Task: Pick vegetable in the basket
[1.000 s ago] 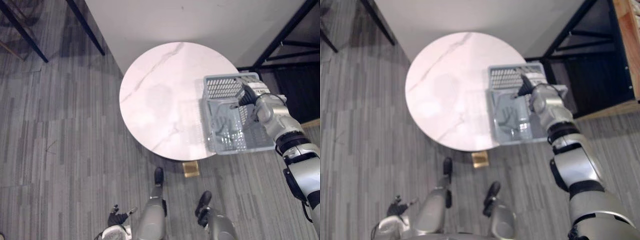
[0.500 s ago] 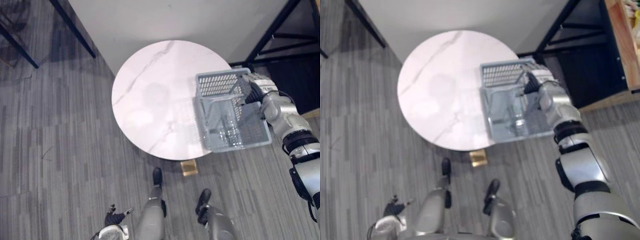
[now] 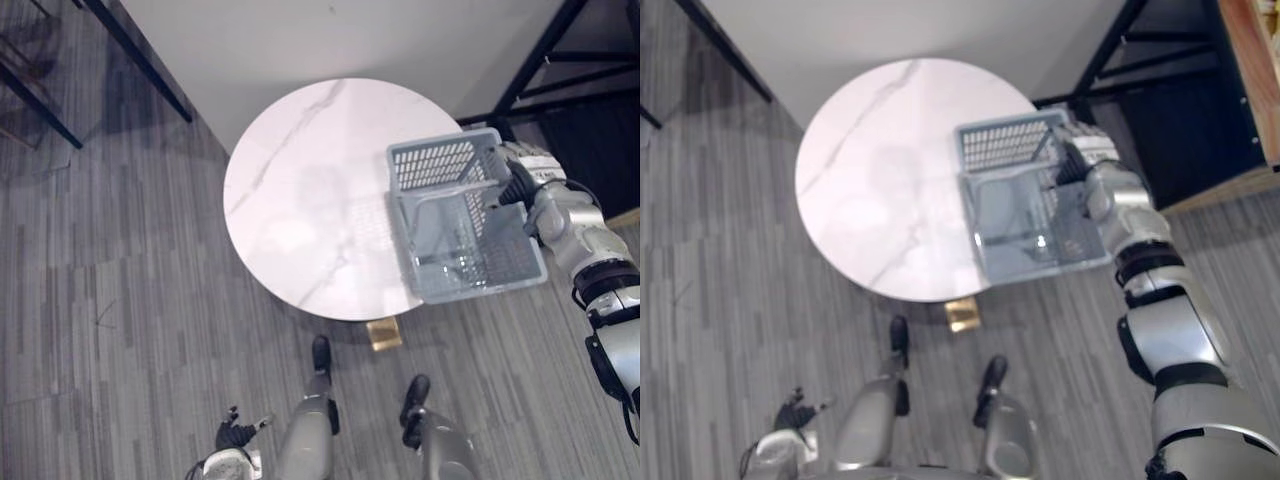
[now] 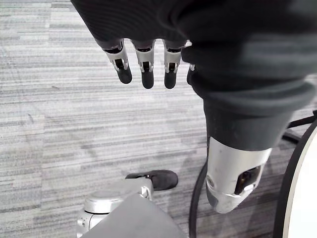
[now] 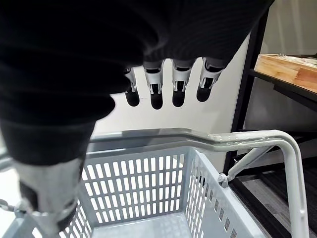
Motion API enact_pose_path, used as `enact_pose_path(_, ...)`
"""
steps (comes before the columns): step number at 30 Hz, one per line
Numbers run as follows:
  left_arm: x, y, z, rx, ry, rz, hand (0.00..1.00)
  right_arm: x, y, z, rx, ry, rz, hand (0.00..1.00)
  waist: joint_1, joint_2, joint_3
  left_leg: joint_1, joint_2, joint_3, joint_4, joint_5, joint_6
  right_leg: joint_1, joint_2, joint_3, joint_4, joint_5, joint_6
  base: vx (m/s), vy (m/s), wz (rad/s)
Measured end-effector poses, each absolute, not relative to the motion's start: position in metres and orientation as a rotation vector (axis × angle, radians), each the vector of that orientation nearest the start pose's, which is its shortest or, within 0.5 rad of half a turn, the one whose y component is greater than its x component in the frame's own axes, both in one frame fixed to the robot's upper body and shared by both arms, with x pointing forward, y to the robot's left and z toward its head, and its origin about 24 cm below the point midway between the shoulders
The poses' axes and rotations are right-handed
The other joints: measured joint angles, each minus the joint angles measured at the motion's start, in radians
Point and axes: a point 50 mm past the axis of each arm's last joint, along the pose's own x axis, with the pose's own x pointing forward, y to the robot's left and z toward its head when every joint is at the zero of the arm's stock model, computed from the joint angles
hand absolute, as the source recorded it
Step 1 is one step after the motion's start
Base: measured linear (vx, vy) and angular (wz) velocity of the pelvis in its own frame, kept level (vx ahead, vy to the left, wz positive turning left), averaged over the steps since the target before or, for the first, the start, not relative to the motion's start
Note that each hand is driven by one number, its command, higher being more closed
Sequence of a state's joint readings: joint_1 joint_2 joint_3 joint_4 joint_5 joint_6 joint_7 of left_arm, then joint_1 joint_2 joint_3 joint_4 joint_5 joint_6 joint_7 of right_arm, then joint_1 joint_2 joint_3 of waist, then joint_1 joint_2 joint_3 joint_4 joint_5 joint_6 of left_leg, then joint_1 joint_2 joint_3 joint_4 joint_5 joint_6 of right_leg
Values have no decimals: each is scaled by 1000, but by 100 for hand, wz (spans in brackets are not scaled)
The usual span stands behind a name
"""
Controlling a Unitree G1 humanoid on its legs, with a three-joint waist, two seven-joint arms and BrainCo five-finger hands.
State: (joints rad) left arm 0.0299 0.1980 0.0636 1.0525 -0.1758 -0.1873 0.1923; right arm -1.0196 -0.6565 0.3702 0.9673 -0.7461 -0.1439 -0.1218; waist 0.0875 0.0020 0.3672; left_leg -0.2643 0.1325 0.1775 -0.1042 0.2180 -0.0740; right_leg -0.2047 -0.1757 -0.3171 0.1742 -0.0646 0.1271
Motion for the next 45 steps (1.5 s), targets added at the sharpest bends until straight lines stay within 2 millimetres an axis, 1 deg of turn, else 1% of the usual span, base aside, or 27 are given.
enact_pose_path(6, 126, 245, -137, 95, 865, 438, 0, 400, -245, 196, -1532, -160, -102, 0, 1, 9, 1, -13, -2, -16, 0, 1, 1, -2, 0, -12, -3, 0, 0, 28, -17, 6)
enact_pose_path(10, 128, 243, -137, 98, 862, 427, 0, 401, -248, 191, -1527, -128, -102, 0, 4, 11, 3, -19, -5, -25, 0, 2, 2, -2, -2, -19, -3, -1, -1, 28, -12, 8)
enact_pose_path(11, 129, 242, -137, 103, 862, 419, 0, 401, -248, 190, -1525, -124, -102, 100, 4, 14, 5, -23, -6, -28, 0, 2, 2, -4, -2, -23, -3, -1, -1, 21, -9, 11)
enact_pose_path(14, 130, 239, -138, 100, 857, 414, 0, 400, -254, 187, -1516, -100, -119, 100, 9, 27, 12, -41, -8, -37, 0, 6, 7, -18, -4, -30, 0, -1, -1, 15, -8, 8)
enact_pose_path(18, 130, 235, -139, 94, 858, 424, 0, 398, -269, 191, -1448, -88, -220, 100, 15, 51, 24, -45, -15, -46, 0, 8, 9, -18, -9, -35, 2, -2, -1, 18, -5, 6)
enact_pose_path(20, 130, 233, -139, 98, 859, 416, 0, 398, -271, 192, -1440, -90, -245, 100, 16, 55, 26, -45, -16, -46, 0, 8, 9, -18, -11, -35, 2, -2, -1, 0, 0, 0)
enact_pose_path(24, 131, 227, -140, 97, 860, 399, 0, 398, -272, 191, -1456, -81, -260, 100, 24, 57, 28, -45, -18, -46, 0, 5, 5, -17, -12, -35, 1, -4, -3, 0, 0, 0)
enact_pose_path(29, 131, 221, -141, 81, 864, 391, 0, 398, -270, 190, -1454, -79, -251, 100, 26, 57, 27, -38, -20, -46, 4, 7, 6, -11, -14, -36, 0, -4, -3, 24, -8, 0)
enact_pose_path(31, 131, 220, -141, 80, 863, 391, 0, 399, -267, 184, -1454, -62, -232, 100, 25, 57, 27, -20, -21, -47, 3, 6, 5, 9, -16, -39, -3, -4, -3, 20, -8, 1)
enact_pose_path(35, 135, 220, -139, 79, 845, 388, 0, 400, -262, 178, -1493, -47, -190, 100, 25, 56, 27, -1, -21, -51, 3, 3, 1, 36, -15, -47, -10, -4, -2, 10, -10, 3)
enact_pose_path(37, 134, 220, -140, 83, 853, 387, 0, 400, -257, 173, -1523, -45, -148, 100, 25, 51, 24, 13, -21, -51, 3, 1, -2, 54, -15, -50, -17, -4, -2, 6, -5, 2)
enact_pose_path(38, 134, 221, -139, 83, 854, 389, 0, 400, -251, 169, -1546, -57, -112, 100, 25, 47, 22, 23, -21, -49, 4, 0, -3, 63, -15, -50, -18, -4, -2, 35, -18, 2)
enact_pose_path(40, 133, 224, -140, 91, 865, 400, 0, 396, -232, 160, -1589, -119, -24, 100, 23, 34, 15, 42, -20, -46, 6, -3, -7, 86, -15, -50, -24, -4, -2, 48, -23, -2)
enact_pose_path(41, 132, 226, -140, 92, 872, 409, 0, 393, -223, 153, -1603, -146, 28, 100, 20, 22, 7, 52, -20, -43, 6, -6, -10, 95, -15, -50, -28, -4, -1, 61, -29, -8)
enact_pose_path(42, 131, 229, -140, 92, 877, 421, 0, 388, -211, 143, -1612, -177, 105, 100, 19, 5, -5, 67, -20, -35, 6, -7, -12, 109, -15, -45, -33, -4, -1, 41, -19, -11)
enact_pose_path(43, 130, 231, -140, 91, 882, 426, 0, 385, -205, 138, -1615, -192, 143, 100, 17, -5, -13, 73, -19, -26, 6, -8, -13, 111, -16, -40, -34, -4, -1, 53, -27, -18)
enact_pose_path(44, 128, 233, -140, 108, 892, 420, 0, 378, -194, 129, -1613, -225, 217, 100, 8, -23, -39, 78, -19, -23, 6, -9, -15, 113, -16, -32, -36, -4, -1, 36, -18, -15)
enact_pose_path(45, 126, 235, -141, 120, 900, 416, 0, 371, -182, 121, -1606, -267, 284, 100, -8, -40, -68, 81, -19, -20, 6, -10, -16, 113, -16, -28, -38, -3, -1, 43, -20, -16)
